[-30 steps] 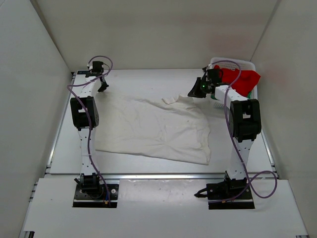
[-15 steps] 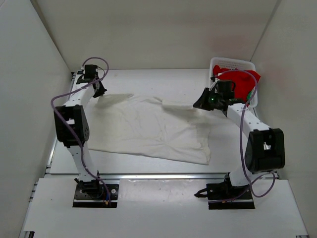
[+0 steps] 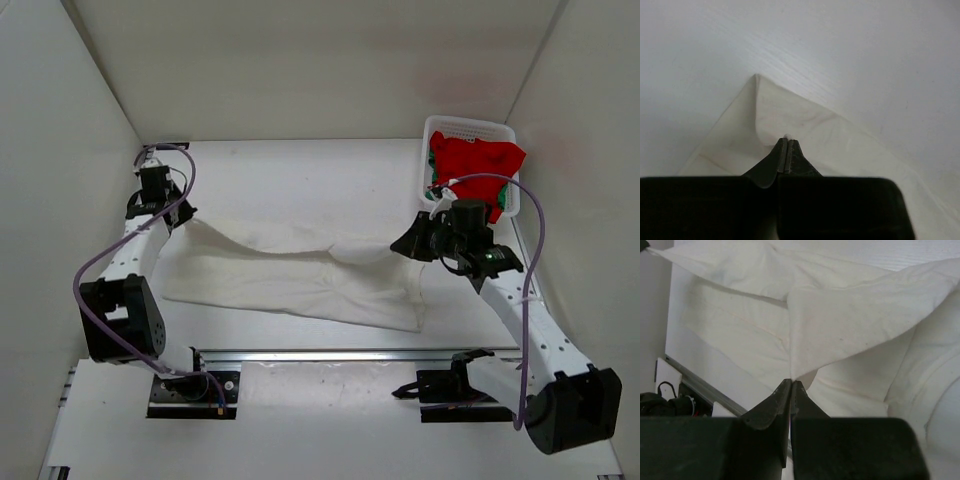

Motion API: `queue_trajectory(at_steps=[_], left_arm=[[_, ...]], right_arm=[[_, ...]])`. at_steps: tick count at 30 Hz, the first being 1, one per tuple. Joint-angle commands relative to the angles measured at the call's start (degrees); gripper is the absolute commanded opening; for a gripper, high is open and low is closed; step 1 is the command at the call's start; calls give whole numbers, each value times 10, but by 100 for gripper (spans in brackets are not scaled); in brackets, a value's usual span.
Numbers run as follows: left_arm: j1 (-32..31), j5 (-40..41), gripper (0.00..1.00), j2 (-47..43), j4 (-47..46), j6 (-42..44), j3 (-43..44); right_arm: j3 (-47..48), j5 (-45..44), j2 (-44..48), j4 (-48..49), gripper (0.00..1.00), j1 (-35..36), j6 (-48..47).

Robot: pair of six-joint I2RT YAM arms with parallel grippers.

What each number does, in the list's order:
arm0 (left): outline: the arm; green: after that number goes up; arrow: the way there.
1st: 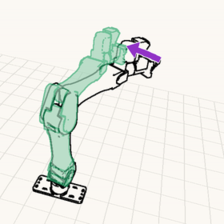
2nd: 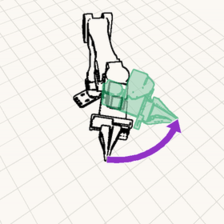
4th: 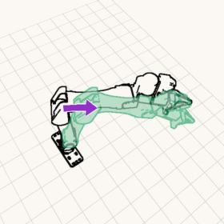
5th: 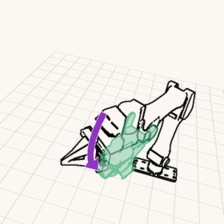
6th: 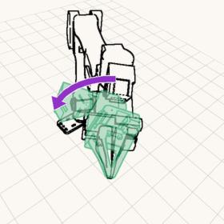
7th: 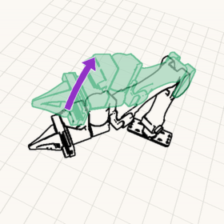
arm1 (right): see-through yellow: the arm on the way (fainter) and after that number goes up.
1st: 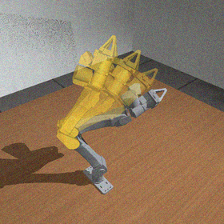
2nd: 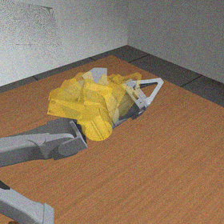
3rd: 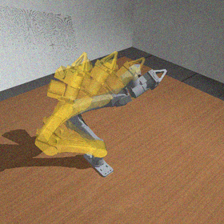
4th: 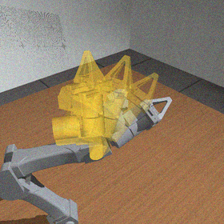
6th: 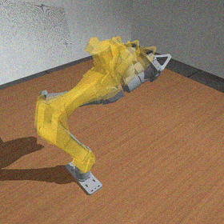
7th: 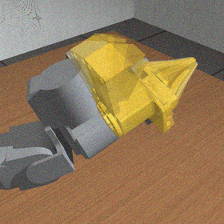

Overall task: Fold and stack the t-shirts
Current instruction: Fold the other side of the tshirt into a rectangle

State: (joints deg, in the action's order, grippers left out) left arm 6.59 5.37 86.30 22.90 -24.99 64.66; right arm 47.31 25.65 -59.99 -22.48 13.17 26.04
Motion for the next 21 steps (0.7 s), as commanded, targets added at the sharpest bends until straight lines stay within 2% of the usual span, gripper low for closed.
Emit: queue_trajectory(at_steps=[1,5,8,10,13,14,16,17,18,19,21], left_arm=[[11,2,0,-70,-13,-15,-42],[-3,46,0,-130,-17,-3,-87],[-13,97,0,-163,-33,9,-162],[-2,71,0,-175,-36,-1,-212],[8,-2,5,-134,19,-12,-208],[8,-7,9,-118,28,-12,-207],[19,-4,34,-115,36,-19,-216],[25,-4,39,-124,31,-27,-220],[28,6,48,-143,29,-36,-221],[26,20,54,-152,23,-37,-216],[-17,45,56,-195,27,-44,-194]], right_arm=[[11,25,57,-44,0,6,16],[50,64,108,-91,0,-12,25],[8,94,134,-101,0,-24,41],[-52,81,152,-102,0,-11,51],[-140,63,144,-116,0,-10,48],[-160,32,141,-121,0,-10,48],[-178,-7,135,-129,0,-17,49],[-185,-9,137,-129,0,-27,45],[-186,-12,137,-122,0,-36,44],[-187,-17,134,-112,0,-39,44],[-182,-36,134,-104,0,-43,38]])
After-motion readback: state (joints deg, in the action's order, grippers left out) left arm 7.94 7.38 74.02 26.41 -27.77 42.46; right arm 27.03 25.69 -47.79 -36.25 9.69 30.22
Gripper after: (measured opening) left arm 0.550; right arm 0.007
